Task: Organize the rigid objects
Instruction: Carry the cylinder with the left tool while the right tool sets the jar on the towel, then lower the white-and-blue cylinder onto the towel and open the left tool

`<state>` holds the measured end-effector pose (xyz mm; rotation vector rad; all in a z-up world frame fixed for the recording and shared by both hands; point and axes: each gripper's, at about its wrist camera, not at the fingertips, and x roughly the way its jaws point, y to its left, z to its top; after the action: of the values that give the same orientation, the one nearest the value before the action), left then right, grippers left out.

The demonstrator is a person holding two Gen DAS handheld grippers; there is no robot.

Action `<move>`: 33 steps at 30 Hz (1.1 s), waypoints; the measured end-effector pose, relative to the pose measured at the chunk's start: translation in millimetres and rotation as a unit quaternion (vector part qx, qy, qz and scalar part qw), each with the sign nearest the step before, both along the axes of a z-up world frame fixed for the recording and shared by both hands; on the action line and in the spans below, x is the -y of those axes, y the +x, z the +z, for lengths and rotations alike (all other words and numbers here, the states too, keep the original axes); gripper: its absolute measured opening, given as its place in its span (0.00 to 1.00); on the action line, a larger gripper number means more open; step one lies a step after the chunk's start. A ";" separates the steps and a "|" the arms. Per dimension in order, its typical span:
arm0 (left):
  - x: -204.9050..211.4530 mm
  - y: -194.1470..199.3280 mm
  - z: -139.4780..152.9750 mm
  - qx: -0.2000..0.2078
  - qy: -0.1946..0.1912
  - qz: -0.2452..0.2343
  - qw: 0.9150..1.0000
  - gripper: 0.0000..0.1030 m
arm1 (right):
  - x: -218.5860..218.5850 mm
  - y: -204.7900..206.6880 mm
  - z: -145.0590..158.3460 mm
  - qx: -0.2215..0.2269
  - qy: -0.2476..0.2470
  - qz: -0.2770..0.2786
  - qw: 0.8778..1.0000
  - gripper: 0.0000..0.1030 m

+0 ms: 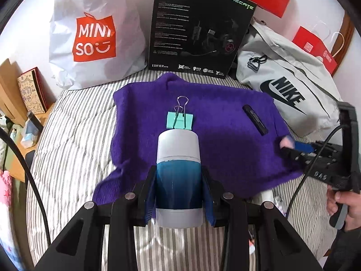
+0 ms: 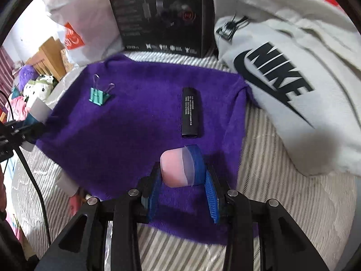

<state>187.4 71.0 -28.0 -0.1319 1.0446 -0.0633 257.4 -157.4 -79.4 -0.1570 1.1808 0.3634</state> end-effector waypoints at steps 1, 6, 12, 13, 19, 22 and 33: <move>-0.3 5.1 -1.5 -0.001 0.000 -0.001 1.000 0.33 | -1.0 3.0 -5.0 -0.003 -0.004 0.000 1.000 0.35; -3.6 21.5 -10.7 -0.008 0.000 -0.001 1.000 0.33 | -6.5 11.7 -21.8 -0.016 -0.016 0.005 1.000 0.35; -12.2 40.4 -26.7 -0.022 -0.006 0.009 1.000 0.33 | -12.7 14.6 -24.4 -0.004 -0.029 0.015 0.999 0.36; -13.1 44.2 -29.4 -0.024 -0.006 0.011 1.000 0.33 | -13.6 13.8 -24.8 -0.001 -0.032 0.018 0.999 0.36; -15.8 62.8 -45.4 -0.043 0.001 0.023 0.999 0.33 | -12.0 12.5 -24.6 -0.009 -0.013 0.025 1.000 0.46; -14.2 68.8 -53.0 -0.051 0.007 0.026 0.998 0.33 | -7.4 3.8 -16.9 -0.007 -0.013 0.013 1.000 0.49; -3.3 72.0 -66.5 -0.047 0.050 0.022 0.997 0.33 | 25.3 -43.7 24.9 0.015 0.036 -0.037 0.999 0.65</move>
<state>259.4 74.3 -94.5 -0.0680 1.1362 0.0344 213.6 -182.7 -54.5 -0.0551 1.1384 0.3360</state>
